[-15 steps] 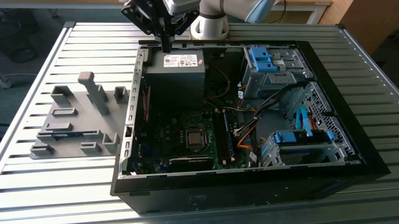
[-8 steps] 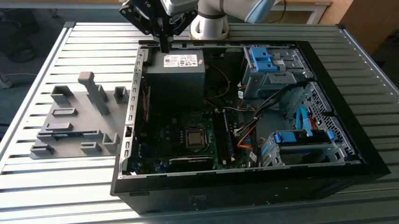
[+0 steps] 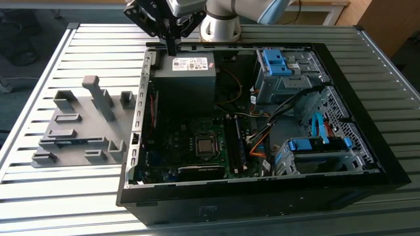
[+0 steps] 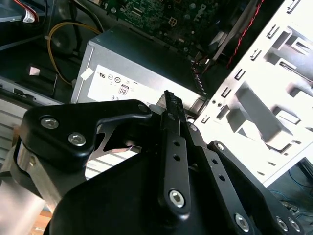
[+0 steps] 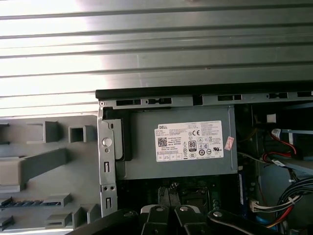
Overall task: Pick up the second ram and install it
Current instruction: 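Reach for the second ram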
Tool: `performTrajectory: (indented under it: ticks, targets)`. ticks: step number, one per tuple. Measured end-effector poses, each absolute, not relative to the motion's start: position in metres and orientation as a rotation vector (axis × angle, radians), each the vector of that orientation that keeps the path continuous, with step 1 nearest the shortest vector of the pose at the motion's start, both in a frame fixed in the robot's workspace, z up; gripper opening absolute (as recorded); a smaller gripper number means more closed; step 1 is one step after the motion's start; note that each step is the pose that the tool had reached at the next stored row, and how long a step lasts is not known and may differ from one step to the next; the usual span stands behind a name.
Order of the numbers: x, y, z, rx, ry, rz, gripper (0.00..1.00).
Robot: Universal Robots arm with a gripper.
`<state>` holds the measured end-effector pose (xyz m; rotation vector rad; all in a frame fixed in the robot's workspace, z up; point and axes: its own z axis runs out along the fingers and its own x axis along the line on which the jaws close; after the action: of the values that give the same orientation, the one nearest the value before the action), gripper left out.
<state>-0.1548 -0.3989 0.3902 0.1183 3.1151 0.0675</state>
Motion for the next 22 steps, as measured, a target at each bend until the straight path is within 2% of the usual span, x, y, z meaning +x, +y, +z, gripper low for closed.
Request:
performTrajectory:
  ticks: [22]
  targets:
    - [-0.1606,-0.3990,0.3890,0.118,3.118,0.067,0.11]
